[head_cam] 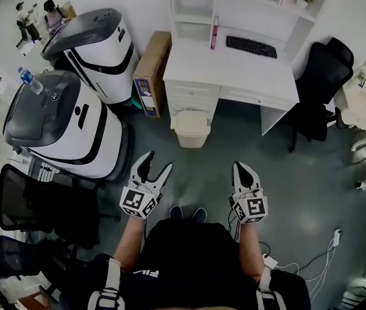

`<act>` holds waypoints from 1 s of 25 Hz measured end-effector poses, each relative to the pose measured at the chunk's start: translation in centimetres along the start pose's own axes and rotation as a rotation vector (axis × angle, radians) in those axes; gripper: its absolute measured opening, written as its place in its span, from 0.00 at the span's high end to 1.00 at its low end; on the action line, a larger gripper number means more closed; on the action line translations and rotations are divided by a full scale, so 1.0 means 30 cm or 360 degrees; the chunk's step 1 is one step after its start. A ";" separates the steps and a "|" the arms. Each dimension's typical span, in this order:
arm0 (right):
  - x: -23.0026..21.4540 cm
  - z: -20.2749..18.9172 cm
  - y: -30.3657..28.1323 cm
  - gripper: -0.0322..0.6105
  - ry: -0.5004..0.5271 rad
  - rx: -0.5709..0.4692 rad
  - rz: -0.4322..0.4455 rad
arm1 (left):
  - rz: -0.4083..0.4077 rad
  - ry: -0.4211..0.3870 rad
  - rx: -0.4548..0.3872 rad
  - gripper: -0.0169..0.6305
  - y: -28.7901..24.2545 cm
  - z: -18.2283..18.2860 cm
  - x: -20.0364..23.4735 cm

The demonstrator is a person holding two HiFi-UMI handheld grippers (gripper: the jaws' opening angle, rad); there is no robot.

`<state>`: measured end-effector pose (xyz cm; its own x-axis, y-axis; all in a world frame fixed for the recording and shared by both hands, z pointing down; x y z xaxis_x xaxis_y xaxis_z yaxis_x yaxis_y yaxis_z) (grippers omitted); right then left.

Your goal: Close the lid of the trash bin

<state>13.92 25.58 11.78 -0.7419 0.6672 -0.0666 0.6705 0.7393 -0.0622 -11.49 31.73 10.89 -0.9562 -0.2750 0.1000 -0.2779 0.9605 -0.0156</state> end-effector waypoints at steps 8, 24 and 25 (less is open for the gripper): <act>0.043 0.001 -0.046 0.94 0.0067 0.0006 0.0006 | -0.0073 0.0035 0.0012 0.97 0.014 -0.021 0.012; 0.071 0.033 -0.072 0.95 0.0166 -0.0027 -0.0024 | -0.0079 0.0034 0.0025 0.97 0.003 -0.025 0.052; 0.071 0.033 -0.071 0.95 0.0167 -0.0036 -0.0027 | -0.0072 0.0042 0.0029 0.97 0.005 -0.029 0.056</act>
<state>10.93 25.34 10.77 -0.7507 0.6595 0.0387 0.6583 0.7517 -0.0402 -13.05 31.45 11.92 -0.9399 -0.3168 0.1273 -0.3227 0.9461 -0.0283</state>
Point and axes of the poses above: the fingertips, and each gripper's own axes: y backward along the fingers, x to its left, z out of its top, the point moved 2 cm from there along y, backward along the fingers, and after that the axes turned 1 degree about z, right-handed, at the moved point
